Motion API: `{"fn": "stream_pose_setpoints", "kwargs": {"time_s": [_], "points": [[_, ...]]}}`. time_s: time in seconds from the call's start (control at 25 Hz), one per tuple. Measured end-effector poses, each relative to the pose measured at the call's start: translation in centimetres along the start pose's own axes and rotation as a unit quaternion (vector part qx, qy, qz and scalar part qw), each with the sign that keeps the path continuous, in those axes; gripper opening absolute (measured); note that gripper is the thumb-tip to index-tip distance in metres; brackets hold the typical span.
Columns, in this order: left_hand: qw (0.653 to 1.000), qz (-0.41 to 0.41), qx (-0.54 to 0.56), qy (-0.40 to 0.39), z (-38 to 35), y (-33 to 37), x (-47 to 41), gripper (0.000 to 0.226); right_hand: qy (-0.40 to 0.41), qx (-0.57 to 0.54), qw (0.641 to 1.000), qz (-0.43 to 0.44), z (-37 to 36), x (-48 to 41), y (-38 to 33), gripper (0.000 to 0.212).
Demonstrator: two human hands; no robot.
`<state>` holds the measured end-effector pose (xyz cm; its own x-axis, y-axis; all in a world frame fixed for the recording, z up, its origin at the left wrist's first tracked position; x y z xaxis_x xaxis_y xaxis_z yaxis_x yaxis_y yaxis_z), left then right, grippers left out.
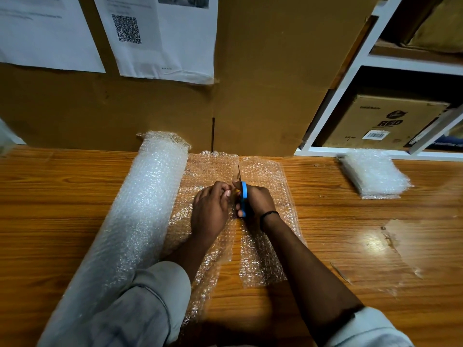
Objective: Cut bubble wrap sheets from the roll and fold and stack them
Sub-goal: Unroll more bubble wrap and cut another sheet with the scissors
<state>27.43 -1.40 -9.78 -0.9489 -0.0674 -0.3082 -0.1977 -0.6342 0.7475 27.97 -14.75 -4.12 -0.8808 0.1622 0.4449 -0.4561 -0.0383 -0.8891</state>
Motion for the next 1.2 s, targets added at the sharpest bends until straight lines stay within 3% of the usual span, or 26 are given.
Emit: {"fn": "stream_pose_setpoints", "kwargs": {"time_s": [0.32, 0.76, 0.96, 1.08, 1.2], "points": [[1.0, -0.006, -0.002, 0.009, -0.1, -0.1, -0.1, 0.005, -0.013, 0.022, 1.0, -0.015, 1.1, 2.6, 1.8, 0.034], [1.0, -0.014, -0.003, 0.01, -0.1, -0.2, 0.0, 0.005, 0.014, 0.023, 1.0, -0.002, 0.0, -2.6, 0.7, 0.031], [1.0, -0.016, -0.004, 0.01, 0.0, 0.0, 0.0, 0.005, 0.069, 0.16, 0.984, 0.033, 0.9, -4.8, 1.3, 0.024], [1.0, -0.015, -0.011, 0.005, 0.0, -0.1, 0.1, 0.007, 0.059, 0.122, 0.99, 0.027, 0.9, -4.3, 0.5, 0.02], [1.0, -0.012, -0.012, 0.004, -0.1, -0.1, 0.0, 0.008, 0.025, 0.047, 0.999, -0.008, 0.7, -4.5, -0.6, 0.04]]}}
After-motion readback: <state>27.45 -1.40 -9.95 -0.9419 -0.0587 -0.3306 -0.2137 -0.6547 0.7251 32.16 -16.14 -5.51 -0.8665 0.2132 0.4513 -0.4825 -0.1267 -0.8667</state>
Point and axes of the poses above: each hand's wrist, its own x-axis away from the middle knuckle, its own z-axis out of the back of the hand, y = z × x, the point moved 1 cm from there along -x, towards the middle knuckle, and after that the axes turned 5 degrees about x, right-handed, at the moved point
